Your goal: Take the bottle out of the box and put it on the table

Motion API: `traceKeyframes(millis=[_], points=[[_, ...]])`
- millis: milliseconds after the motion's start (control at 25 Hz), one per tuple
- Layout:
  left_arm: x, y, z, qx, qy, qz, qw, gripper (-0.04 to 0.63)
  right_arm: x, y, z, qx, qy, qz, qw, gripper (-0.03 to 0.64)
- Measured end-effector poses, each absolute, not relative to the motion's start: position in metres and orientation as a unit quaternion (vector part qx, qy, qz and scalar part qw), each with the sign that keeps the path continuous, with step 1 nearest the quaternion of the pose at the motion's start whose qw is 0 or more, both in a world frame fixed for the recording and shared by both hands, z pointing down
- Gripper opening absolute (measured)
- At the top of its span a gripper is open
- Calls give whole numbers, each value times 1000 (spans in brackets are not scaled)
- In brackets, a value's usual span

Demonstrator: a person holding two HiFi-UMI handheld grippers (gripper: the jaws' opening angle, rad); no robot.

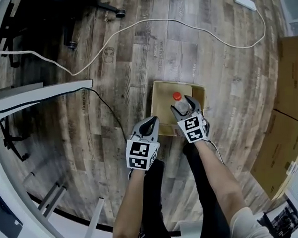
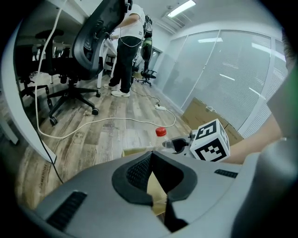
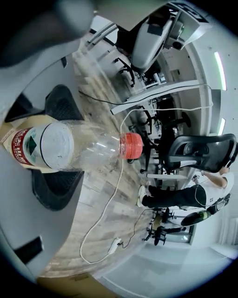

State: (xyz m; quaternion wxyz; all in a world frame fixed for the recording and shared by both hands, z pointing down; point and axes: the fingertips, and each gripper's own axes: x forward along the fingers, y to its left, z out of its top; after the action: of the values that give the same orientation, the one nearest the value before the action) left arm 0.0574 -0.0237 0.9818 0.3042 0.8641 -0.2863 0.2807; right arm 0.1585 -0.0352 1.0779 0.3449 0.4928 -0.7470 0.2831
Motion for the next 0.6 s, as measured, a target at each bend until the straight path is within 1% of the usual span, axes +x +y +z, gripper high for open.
traceKeyframes(millis=[280, 600], points=[[23, -39, 907, 861, -307, 276, 296, 15, 142, -56, 980, 506, -759, 263, 315, 302], [-5, -39, 810, 859, -323, 266, 295, 15, 112, -64, 871, 505, -768, 254, 300, 302]])
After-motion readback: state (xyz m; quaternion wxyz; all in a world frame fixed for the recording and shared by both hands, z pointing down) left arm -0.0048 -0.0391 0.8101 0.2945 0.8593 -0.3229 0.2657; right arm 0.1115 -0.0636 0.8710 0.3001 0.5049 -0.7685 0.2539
